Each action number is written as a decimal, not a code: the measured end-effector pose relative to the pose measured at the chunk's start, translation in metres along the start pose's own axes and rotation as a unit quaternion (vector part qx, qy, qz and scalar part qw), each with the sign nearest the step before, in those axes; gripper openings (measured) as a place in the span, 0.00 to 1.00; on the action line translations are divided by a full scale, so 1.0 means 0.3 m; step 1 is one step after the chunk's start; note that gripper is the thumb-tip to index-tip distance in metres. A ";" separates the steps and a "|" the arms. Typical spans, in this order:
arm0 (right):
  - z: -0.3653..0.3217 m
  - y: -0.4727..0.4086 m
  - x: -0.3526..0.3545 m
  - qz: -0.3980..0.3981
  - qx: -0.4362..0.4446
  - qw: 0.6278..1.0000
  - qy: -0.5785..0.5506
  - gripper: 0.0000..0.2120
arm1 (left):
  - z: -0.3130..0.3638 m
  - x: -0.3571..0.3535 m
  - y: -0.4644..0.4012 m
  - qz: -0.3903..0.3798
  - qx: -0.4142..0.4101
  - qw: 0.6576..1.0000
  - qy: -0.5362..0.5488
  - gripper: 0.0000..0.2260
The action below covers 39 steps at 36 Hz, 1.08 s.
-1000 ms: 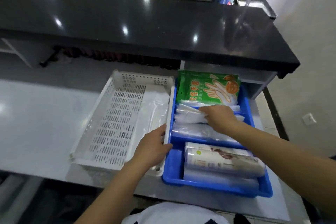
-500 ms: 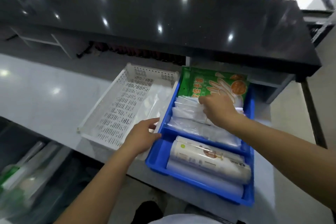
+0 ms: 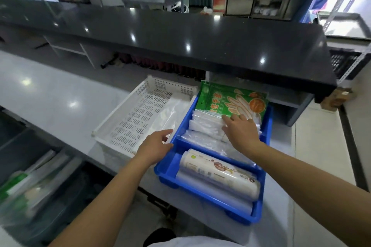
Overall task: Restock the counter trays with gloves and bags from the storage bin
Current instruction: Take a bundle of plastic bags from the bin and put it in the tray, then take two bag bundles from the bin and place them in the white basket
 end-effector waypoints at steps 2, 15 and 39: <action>-0.002 0.005 0.012 -0.009 0.001 1.000 -0.013 0.23 | 0.000 0.000 0.012 0.008 -0.007 1.000 -0.023 0.25; -0.259 -0.023 0.233 -0.021 0.103 0.986 -0.128 0.28 | -0.004 0.192 0.146 0.077 -0.047 0.996 0.016 0.36; -1.514 0.116 0.251 -0.145 0.315 0.843 -0.411 0.25 | -0.742 0.721 0.772 0.330 0.216 0.916 0.081 0.33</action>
Point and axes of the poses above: each hand's wrist, its own y-axis away from the middle knuckle, its own x-axis out of the back of the hand, z = x × y, the point moved 6 cm from there along -y, towards the middle knuckle, and after that the axes turned 4 degrees about z, right-handed, at the moved point
